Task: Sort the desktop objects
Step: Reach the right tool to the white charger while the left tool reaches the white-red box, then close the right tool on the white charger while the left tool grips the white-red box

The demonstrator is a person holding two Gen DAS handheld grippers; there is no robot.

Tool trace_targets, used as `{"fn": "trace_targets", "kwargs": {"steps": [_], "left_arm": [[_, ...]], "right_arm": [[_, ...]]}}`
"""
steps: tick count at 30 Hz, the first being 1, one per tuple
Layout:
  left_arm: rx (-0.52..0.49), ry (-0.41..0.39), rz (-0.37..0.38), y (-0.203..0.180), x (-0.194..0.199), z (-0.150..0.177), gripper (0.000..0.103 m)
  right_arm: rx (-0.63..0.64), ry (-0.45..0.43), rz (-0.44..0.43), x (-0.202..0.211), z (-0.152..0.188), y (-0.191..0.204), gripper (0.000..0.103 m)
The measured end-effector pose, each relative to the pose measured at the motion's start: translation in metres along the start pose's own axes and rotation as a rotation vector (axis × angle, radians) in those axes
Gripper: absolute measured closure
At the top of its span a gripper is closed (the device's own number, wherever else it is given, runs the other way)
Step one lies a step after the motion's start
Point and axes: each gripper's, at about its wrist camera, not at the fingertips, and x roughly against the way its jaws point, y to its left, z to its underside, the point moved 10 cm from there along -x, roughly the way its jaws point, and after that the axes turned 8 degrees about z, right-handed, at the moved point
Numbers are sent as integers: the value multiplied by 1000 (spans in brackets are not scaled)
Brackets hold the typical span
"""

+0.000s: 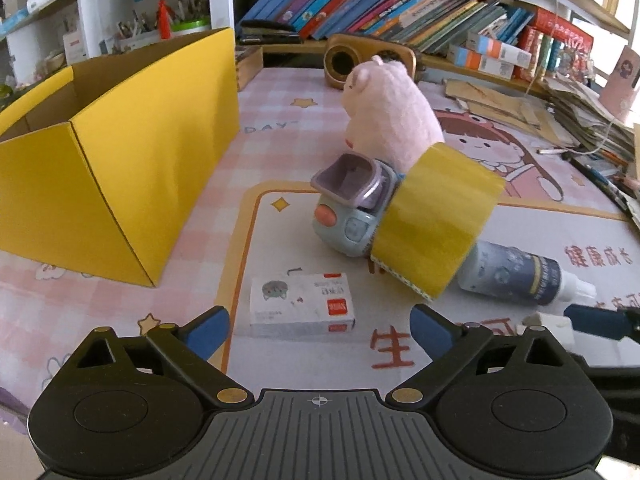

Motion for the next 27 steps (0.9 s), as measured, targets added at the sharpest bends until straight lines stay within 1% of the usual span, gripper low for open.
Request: {"fn": "trace_targets", "kwargs": {"steps": [2,7,9,10,11,12,13,17,20,22,27], "left_arm": [[1,0,-7,0,-4,-3,8],[-39,0,-28,-2,-9,-5,16],[-46,-13,-25,-2,-9,-6,22],[-44,-21,-29,-2,-9,-7,30],[-37,-27,-38,-1,-8,-8,41],[-24,-32,-48,1,-7,-9,47],[-10,-34,-56,3,-6,-10,50],[55,-37,-57,9,0,-9,51],[114,-58,-59,16,11,-8,51],[130,-75,-62,20,21,-8,51],[140,-82,-71,23,39,0,51]], "right_arm": [[17,-2,-11,-1,-1,3,47],[41,0,-24,-4,-1,6,47],[50,-2,-26,-5,-1,6,47],[56,-2,-26,-5,-1,6,47],[63,-3,-27,-5,-1,6,47],[66,-4,-27,-5,-1,6,47],[66,-4,-29,-5,0,6,47],[69,-6,-32,-4,0,6,48],[83,-12,-46,-1,2,8,49],[94,-18,-54,1,3,10,52],[93,-26,-58,3,2,11,53]]}}
